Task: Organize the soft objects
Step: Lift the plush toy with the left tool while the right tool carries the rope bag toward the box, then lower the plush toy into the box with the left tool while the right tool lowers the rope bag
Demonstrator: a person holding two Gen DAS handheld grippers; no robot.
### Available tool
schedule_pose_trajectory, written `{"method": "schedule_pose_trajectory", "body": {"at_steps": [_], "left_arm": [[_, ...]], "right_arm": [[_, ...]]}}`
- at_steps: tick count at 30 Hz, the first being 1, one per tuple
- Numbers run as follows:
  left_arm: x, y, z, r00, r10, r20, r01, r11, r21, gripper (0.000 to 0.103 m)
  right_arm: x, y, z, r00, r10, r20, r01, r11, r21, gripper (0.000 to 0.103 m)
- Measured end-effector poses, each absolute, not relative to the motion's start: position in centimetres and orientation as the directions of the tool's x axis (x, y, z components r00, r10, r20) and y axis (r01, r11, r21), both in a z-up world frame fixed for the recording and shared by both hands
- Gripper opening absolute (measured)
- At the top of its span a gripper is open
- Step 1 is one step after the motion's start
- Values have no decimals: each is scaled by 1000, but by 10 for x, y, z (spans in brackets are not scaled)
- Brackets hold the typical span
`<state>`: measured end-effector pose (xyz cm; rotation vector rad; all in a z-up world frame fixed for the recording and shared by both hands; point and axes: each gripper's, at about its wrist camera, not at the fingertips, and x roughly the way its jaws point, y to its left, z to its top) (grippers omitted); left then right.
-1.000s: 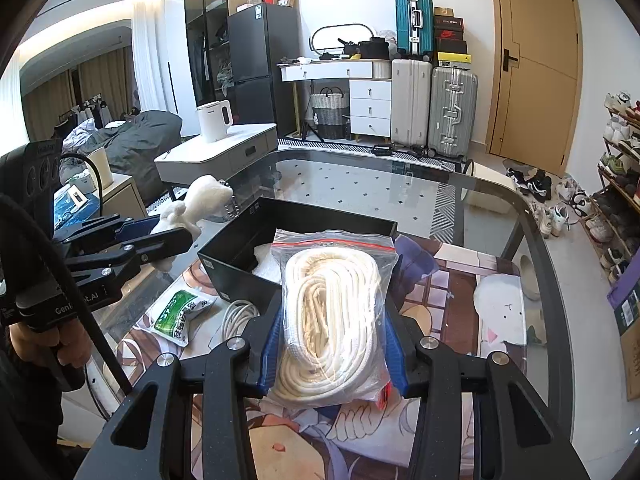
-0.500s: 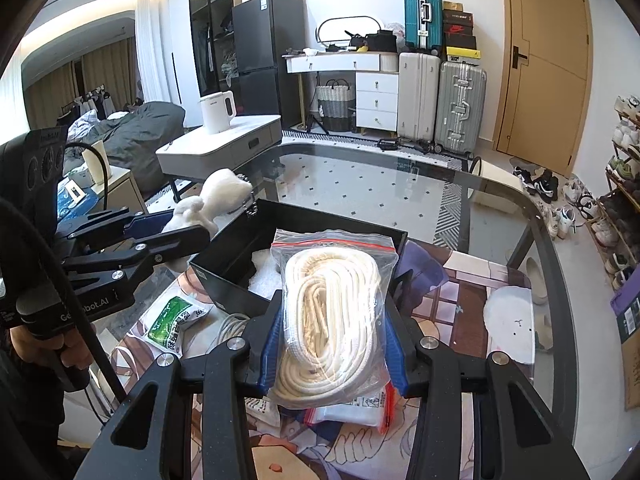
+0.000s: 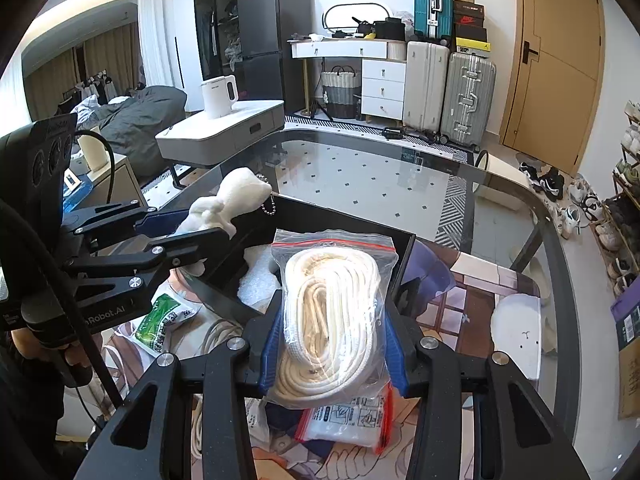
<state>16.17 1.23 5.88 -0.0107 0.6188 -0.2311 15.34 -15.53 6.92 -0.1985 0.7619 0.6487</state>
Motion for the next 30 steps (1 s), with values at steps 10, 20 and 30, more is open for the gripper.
{"method": "schedule_pose_trajectory", "body": {"at_steps": [10, 20, 30], "left_arm": [[175, 14, 49, 770, -218, -599, 212, 974, -83, 30], [191, 9, 41, 754, -214, -621, 218, 973, -70, 30], [199, 5, 33, 732, -218, -645, 231, 971, -66, 31]], "right_arm": [[169, -137, 63, 504, 469, -725, -639, 767, 52, 44], [187, -121, 53, 475, 448, -757, -660, 750, 30, 44], [202, -113, 45, 449, 427, -785, -672, 741, 19, 44]]}}
